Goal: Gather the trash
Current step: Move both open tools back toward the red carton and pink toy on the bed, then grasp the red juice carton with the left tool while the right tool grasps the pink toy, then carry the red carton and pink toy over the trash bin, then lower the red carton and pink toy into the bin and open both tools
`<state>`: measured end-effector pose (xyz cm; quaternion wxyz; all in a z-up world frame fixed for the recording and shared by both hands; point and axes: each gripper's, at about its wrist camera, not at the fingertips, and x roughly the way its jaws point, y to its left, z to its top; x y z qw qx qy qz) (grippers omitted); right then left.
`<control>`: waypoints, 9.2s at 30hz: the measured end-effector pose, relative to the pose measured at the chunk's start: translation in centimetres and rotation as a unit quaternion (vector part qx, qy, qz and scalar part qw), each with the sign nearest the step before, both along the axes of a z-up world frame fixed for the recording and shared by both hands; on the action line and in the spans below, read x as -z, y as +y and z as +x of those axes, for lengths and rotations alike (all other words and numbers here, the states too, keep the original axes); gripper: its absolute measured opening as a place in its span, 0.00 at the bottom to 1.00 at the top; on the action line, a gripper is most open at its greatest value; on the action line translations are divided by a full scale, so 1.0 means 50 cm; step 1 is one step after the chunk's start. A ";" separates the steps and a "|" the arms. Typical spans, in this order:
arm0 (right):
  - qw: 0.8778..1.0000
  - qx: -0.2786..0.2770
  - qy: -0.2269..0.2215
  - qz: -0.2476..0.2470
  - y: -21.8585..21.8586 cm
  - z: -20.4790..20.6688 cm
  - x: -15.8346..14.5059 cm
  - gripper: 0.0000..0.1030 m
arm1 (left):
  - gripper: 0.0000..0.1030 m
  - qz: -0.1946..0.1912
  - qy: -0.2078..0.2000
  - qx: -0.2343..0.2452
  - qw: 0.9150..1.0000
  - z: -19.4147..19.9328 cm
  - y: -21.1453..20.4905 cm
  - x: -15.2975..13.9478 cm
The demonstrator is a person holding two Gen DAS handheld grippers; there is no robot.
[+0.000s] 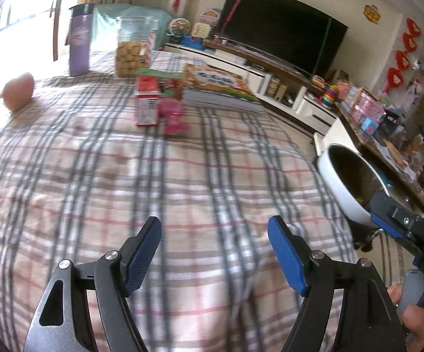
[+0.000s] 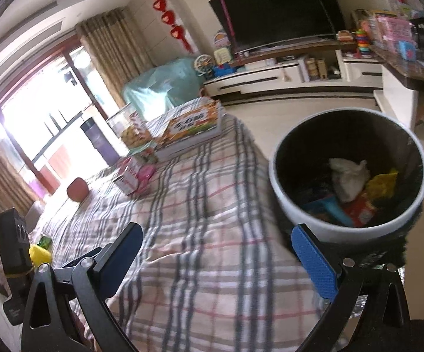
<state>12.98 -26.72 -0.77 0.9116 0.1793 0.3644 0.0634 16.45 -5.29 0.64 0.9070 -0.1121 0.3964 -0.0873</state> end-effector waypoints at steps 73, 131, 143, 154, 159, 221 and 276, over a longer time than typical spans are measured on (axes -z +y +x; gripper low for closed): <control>0.993 -0.105 0.046 0.015 0.175 0.278 0.092 0.81 | 0.30 0.040 -0.010 -0.035 0.999 0.252 0.137 0.045; 0.987 -0.135 0.047 -0.072 0.193 0.143 0.077 0.20 | 0.30 0.021 -0.021 -0.018 0.999 0.054 0.102 0.013; 0.993 -0.108 0.031 -0.048 0.110 0.061 0.043 0.20 | 0.30 0.019 -0.028 0.036 0.999 0.015 0.010 -0.013; 0.996 -0.075 0.019 -0.033 0.042 0.009 0.023 0.20 | 0.30 0.033 -0.034 0.072 0.996 0.006 -0.065 -0.025; 0.997 -0.065 0.017 -0.027 0.019 -0.007 0.019 0.20 | 0.30 0.037 -0.035 0.090 0.995 0.005 -0.098 -0.028; 0.998 0.062 -0.008 -0.014 -0.228 -0.064 -0.024 0.20 | 0.30 0.061 -0.059 0.197 0.977 0.082 -0.330 -0.049; 0.996 0.079 0.032 -0.026 -0.318 0.045 -0.006 0.21 | 0.31 0.089 -0.059 0.214 0.971 0.202 -0.453 -0.043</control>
